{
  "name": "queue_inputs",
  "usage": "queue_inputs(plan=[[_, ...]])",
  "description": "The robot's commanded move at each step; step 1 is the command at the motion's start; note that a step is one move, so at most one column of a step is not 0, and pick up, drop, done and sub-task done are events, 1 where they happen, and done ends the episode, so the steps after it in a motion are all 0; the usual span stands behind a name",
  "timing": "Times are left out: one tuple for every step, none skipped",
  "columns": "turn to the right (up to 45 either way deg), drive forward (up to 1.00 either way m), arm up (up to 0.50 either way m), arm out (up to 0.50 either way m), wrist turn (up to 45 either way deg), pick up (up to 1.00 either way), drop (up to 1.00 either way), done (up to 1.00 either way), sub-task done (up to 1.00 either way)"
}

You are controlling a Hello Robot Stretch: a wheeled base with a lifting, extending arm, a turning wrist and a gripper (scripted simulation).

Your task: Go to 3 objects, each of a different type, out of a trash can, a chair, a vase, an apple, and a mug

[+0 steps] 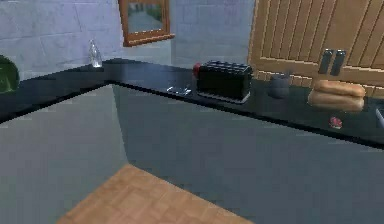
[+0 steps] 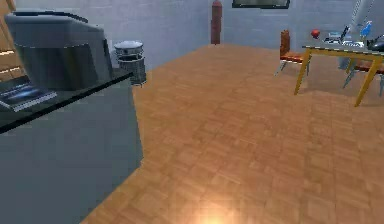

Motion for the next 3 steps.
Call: queue_inputs(plan=[[-3.0,0.00,0.00,0.00,0.0,0.00,0.00,0.00,0.00],[0.0,0.55,0.00,0.00,0.0,0.00,0.00,0.00,0.00],[0.0,0.00,0.00,0.00,0.0,0.00,0.00,0.00,1.00]])
